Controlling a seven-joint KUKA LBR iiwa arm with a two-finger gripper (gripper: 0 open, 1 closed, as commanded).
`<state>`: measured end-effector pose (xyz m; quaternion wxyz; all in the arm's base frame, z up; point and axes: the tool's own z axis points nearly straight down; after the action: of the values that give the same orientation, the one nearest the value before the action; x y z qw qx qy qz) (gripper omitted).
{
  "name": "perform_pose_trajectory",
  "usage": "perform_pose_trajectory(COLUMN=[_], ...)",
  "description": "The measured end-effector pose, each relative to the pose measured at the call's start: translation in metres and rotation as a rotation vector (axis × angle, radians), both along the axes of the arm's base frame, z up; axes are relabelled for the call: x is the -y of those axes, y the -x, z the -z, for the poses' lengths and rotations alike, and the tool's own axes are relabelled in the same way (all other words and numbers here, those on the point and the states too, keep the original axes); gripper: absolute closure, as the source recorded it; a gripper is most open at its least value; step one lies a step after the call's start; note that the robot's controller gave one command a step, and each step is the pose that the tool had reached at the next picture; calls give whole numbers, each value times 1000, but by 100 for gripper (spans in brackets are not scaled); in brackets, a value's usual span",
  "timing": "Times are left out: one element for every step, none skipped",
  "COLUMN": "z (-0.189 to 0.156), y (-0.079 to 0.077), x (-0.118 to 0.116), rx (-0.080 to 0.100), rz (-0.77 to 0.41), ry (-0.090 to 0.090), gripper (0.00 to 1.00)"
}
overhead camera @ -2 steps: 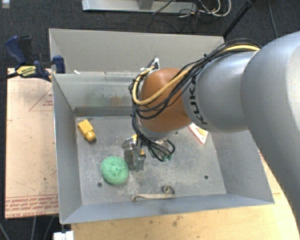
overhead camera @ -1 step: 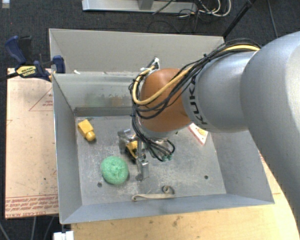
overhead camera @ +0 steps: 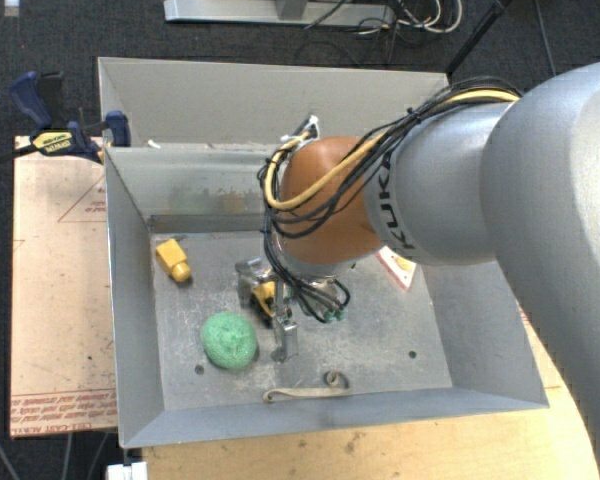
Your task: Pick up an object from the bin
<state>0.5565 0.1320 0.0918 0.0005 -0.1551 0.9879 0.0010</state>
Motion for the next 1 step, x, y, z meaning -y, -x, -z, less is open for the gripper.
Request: perform_pose_trajectory(z=[10], y=[2], x=[-14], rx=[2], rz=[-157], ry=[2], gripper=[0])
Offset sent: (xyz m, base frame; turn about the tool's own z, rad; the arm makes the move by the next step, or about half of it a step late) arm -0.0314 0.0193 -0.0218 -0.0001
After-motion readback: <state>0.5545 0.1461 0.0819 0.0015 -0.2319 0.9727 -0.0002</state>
